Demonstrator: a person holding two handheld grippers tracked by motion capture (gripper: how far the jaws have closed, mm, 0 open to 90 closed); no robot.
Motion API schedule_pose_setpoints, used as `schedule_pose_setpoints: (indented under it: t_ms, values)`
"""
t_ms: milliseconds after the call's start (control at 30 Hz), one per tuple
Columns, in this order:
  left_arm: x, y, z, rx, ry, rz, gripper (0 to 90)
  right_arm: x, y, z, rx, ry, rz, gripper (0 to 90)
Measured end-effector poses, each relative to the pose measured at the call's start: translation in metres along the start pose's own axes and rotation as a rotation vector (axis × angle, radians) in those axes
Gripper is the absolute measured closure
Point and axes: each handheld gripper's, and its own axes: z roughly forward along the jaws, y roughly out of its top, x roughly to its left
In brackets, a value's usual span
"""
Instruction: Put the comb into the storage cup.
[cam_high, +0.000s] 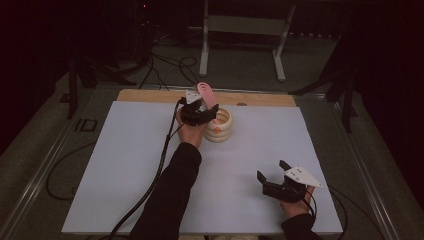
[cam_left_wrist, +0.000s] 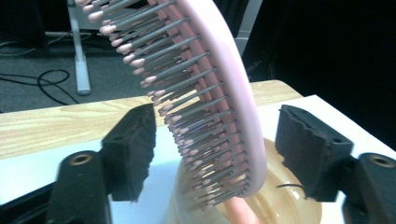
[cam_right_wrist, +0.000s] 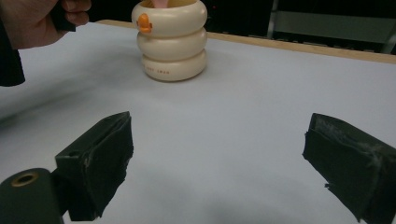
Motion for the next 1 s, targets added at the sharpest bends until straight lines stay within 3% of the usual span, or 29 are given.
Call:
schedule_pose_setpoints:
  t_ms: [133, 200, 233, 433, 833, 1000]
  values:
    - [0.000, 0.000, 0.000, 0.003, 0.015, 0.000, 17.3, 0.000, 0.000, 0.000, 0.002, 0.002, -0.002, 7.9]
    - [0.000, 0.000, 0.000, 0.003, 0.015, 0.000, 17.3, 0.000, 0.000, 0.000, 0.003, 0.000, -0.003, 7.9]
    - [-0.001, -0.001, -0.001, 0.011, 0.033, 0.015, 14.6, 0.001, 0.000, 0.000, 0.002, 0.002, 0.000, 7.8]
    - [-0.002, -0.001, -0.003, 0.020, 0.038, 0.038, 4.3, 0.001, 0.000, 0.000, 0.005, 0.002, -0.001, 7.8]
    - [0.000, 0.002, -0.014, 0.033, 0.013, 0.081, 0.2, 0.001, 0.000, 0.001, 0.004, 0.005, -0.003, 7.8]
    - [0.008, 0.001, -0.024, 0.039, 0.004, 0.059, 0.3, 0.002, -0.001, 0.001, 0.007, 0.005, -0.005, 7.8]
